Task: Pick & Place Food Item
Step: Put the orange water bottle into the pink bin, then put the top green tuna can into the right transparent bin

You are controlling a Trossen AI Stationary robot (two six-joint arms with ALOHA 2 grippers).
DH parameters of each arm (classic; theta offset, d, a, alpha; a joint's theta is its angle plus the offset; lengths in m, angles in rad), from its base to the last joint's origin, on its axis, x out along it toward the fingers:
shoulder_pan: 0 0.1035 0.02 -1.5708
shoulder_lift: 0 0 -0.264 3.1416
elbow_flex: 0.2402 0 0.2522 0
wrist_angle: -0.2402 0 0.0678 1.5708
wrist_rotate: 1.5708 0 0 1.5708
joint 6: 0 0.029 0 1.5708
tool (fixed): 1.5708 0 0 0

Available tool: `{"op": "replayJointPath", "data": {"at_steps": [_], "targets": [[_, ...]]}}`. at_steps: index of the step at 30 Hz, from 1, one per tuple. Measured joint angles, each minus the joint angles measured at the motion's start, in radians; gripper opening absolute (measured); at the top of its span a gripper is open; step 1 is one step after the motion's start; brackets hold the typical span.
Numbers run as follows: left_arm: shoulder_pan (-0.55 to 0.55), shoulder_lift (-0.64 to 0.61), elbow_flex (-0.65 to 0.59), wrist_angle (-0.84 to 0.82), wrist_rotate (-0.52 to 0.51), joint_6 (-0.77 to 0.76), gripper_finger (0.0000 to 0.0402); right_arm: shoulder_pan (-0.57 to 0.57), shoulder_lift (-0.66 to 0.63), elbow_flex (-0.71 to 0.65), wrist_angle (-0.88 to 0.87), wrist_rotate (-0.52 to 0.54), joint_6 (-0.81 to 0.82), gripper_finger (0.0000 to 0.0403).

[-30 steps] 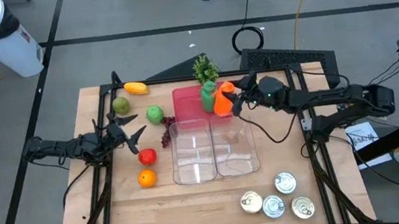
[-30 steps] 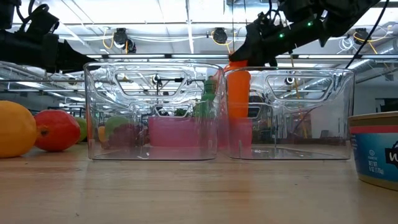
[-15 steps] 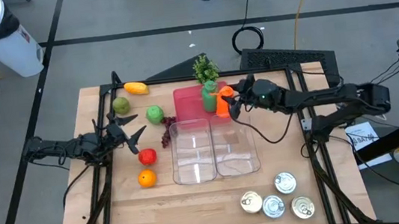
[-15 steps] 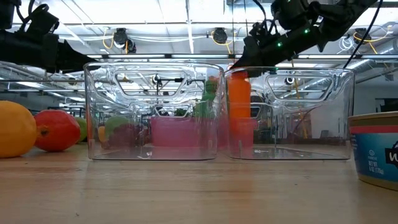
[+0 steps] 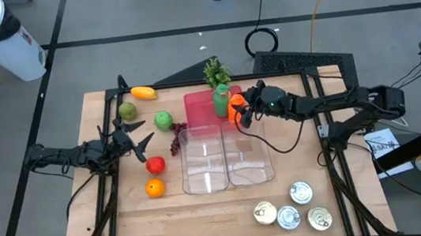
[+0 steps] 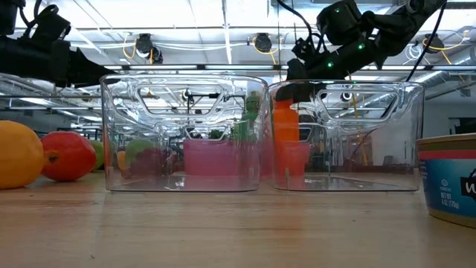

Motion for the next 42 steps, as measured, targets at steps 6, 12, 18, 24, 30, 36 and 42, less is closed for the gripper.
{"op": "replayJointPath", "data": {"at_steps": [6, 12, 18, 24, 30, 36, 42], "targets": [[0.000, 0.000, 0.000, 0.000, 0.000, 0.000, 0.0273, 0.000, 0.000, -0.002, -0.008, 0.000, -0.008, 0.0263], [0.000, 0.000, 0.000, 0.000, 0.000, 0.000, 0.0273, 0.022, -0.025, -0.002, -0.012, 0.001, -0.035, 0.0305], [0.000, 0.000, 0.000, 0.000, 0.000, 0.000, 0.0273, 0.043, -0.099, -0.002, -0.022, 0.005, -0.063, 0.0329], [0.000, 0.000, 0.000, 0.000, 0.000, 0.000, 0.0273, 0.063, -0.224, -0.002, -0.086, 0.007, -0.075, 0.0328], [0.000, 0.000, 0.000, 0.000, 0.000, 0.000, 0.0273, 0.130, -0.360, -0.002, -0.211, -0.002, -0.076, 0.0326], [0.000, 0.000, 0.000, 0.000, 0.000, 0.000, 0.0273, 0.276, -0.459, -0.002, -0.325, -0.208, -0.073, 0.0323], [0.000, 0.000, 0.000, 0.000, 0.000, 0.000, 0.0273, 0.532, -0.464, 0.070, -0.435, -0.123, -0.036, 0.0323]]}}
